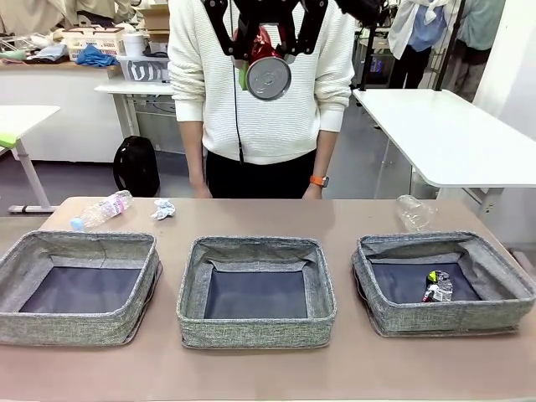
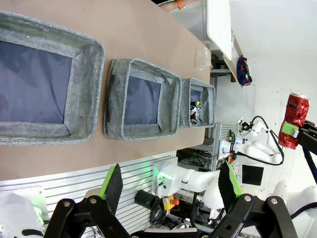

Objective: Sort the waste into the appropriate baskets.
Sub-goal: Place the picked waste into the Fabric basket indicated by the person.

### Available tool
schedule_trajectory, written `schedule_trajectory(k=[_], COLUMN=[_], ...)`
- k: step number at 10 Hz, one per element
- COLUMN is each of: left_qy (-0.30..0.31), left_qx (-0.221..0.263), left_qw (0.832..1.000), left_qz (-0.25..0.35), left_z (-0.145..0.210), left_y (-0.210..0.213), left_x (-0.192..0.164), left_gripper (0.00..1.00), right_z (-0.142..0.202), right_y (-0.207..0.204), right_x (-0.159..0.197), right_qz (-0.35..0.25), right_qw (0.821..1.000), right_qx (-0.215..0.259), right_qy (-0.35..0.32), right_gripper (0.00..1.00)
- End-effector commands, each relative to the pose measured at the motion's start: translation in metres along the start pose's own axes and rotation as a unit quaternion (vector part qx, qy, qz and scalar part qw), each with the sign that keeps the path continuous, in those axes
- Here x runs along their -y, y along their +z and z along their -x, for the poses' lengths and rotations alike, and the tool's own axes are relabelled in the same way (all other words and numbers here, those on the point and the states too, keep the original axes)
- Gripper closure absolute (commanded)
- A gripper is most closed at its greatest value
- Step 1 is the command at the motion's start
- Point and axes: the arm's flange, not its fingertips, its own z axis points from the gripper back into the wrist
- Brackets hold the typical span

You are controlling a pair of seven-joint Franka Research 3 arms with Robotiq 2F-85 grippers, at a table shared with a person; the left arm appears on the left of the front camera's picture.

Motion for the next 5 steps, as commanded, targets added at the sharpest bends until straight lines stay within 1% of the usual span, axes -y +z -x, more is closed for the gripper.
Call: schedule_trajectory(k=[1, 5], left_qy=[-0.009, -0.009], left_qx=[0.000, 0.000], left_qw=[1.000, 1.000], left_qz=[0.010, 0.010], left_z=[-0.0010, -0.0010], left_y=[-0.0001, -0.0001], left_x=[0.0000, 0.0000], left_gripper=[0.00, 0.00], right_z=[0.0004, 0.0004], right_y=[0.0036, 0.0036], right_x=[0.0013, 0.0013], right_qz=[-0.006, -0.006], right_qw=[1.000, 1.000], right_qx=[0.004, 0.004], right_qy=[0.003, 0.003], right_gripper=[0.66, 0.66])
